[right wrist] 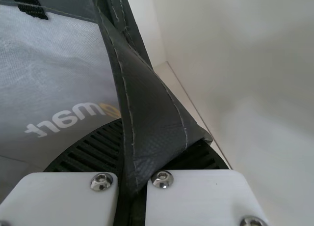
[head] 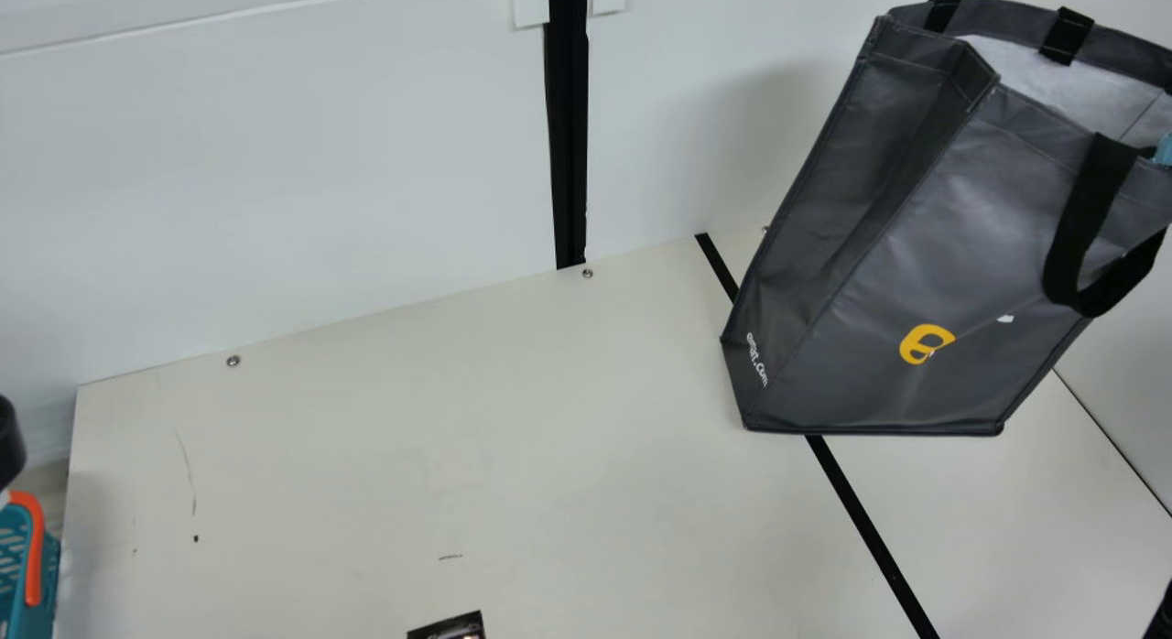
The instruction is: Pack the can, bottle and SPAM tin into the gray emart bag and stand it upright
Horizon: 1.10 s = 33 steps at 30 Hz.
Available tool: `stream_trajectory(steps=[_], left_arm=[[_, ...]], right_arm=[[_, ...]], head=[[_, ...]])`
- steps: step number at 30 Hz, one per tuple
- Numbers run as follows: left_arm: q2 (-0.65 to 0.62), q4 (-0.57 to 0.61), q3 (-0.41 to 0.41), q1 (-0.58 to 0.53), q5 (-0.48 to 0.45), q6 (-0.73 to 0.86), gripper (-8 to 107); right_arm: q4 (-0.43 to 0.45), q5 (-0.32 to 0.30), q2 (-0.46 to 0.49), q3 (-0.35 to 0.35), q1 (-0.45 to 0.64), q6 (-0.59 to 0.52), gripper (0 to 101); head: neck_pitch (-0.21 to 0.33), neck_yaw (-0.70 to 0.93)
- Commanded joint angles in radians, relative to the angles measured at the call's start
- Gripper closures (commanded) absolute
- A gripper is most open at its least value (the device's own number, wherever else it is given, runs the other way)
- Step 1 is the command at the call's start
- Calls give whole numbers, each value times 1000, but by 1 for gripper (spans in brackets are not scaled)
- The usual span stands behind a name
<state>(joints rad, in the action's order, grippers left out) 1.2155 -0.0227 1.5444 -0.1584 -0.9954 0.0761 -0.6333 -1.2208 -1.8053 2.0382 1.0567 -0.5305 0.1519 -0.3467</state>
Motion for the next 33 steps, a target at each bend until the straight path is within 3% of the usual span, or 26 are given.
stream_trajectory(steps=[1, 11, 33], left_arm=[[0, 0, 0, 0, 0, 0, 9], [0, 0, 0, 0, 0, 0, 9], [0, 0, 0, 0, 0, 0, 9]], right_arm=[[2, 1, -7, 9, 6, 0, 101], [1, 1, -39, 52, 24, 2, 101], [-66, 1, -6, 105, -10, 0, 28]], head=[[23, -2], [23, -2], [23, -2]])
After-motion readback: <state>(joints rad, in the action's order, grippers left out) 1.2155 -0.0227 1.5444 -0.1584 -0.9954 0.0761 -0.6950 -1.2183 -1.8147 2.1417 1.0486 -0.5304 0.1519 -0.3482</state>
